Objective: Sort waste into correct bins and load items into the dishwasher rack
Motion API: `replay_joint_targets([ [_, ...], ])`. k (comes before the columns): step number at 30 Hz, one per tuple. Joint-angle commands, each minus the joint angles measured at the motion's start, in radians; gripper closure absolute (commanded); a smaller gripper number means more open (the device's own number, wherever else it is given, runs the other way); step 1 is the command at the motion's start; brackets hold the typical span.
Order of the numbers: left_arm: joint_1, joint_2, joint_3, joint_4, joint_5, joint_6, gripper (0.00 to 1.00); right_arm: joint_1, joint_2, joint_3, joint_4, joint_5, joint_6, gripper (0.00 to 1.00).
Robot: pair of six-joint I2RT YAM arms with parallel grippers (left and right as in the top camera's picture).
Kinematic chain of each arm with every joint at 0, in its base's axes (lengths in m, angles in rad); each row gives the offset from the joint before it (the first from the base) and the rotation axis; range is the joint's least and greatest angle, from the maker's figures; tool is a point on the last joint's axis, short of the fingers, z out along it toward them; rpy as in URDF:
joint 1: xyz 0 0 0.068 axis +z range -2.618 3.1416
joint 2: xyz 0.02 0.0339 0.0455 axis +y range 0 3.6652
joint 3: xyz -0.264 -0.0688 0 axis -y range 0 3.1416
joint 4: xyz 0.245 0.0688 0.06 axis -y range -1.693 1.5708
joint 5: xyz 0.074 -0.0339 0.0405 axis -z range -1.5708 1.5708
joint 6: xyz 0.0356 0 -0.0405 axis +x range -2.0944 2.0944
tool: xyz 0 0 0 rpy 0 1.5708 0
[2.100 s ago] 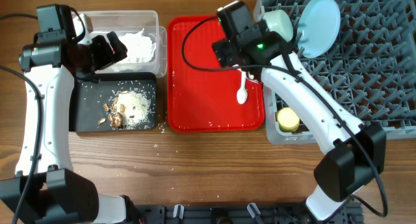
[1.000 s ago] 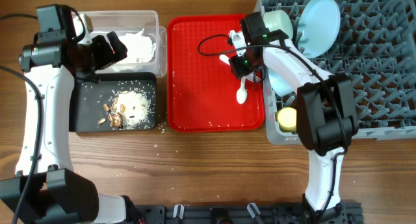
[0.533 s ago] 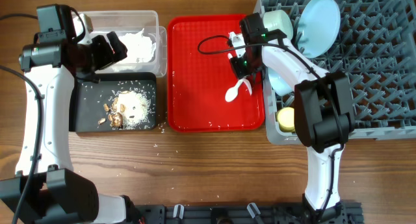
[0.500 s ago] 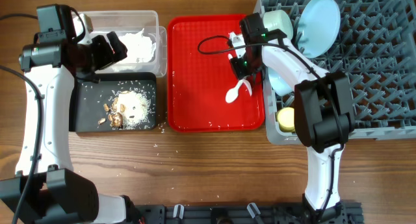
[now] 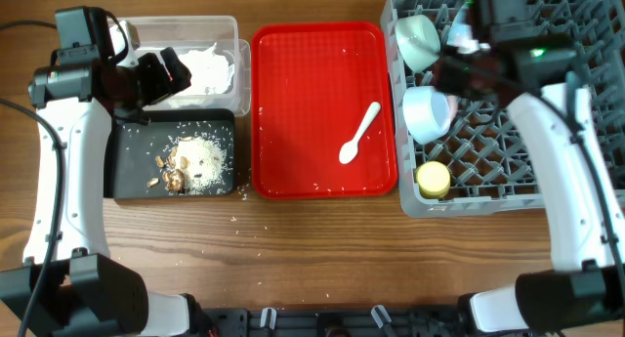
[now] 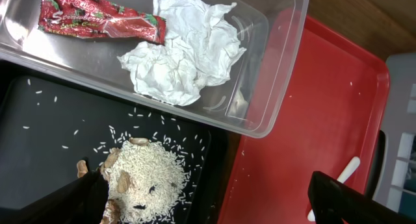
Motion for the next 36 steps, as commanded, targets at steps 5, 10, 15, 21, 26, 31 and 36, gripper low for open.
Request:
replay_joint_targets([
  [5,0.002,-0.014,0.003,0.0,0.001,0.012,0.0,-0.166,0.029,-0.234,0.004,0.095,0.716,0.96],
  [10,0.002,-0.014,0.003,0.0,0.001,0.012,0.0,-0.166,0.03,-0.351,0.108,0.062,0.803,0.27],
  [15,0.002,-0.014,0.003,0.0,0.001,0.012,0.0,-0.166,0.026,-0.336,0.153,0.058,0.563,0.02],
  [21,0.002,-0.014,0.003,0.0,0.001,0.012,0.0,-0.1,-0.109,-0.307,0.287,-0.295,-0.008,0.11],
  [26,0.002,-0.014,0.003,0.0,0.001,0.012,0.0,0.174,-0.092,-0.321,0.329,-0.228,0.147,0.11],
  [31,0.002,-0.014,0.003,0.0,0.001,0.012,0.0,0.313,0.037,-0.404,0.399,-0.2,0.405,0.27],
  [36,0.002,-0.014,0.003,0.0,0.001,0.012,0.0,0.325,0.199,-0.466,0.529,-0.28,0.459,0.39],
])
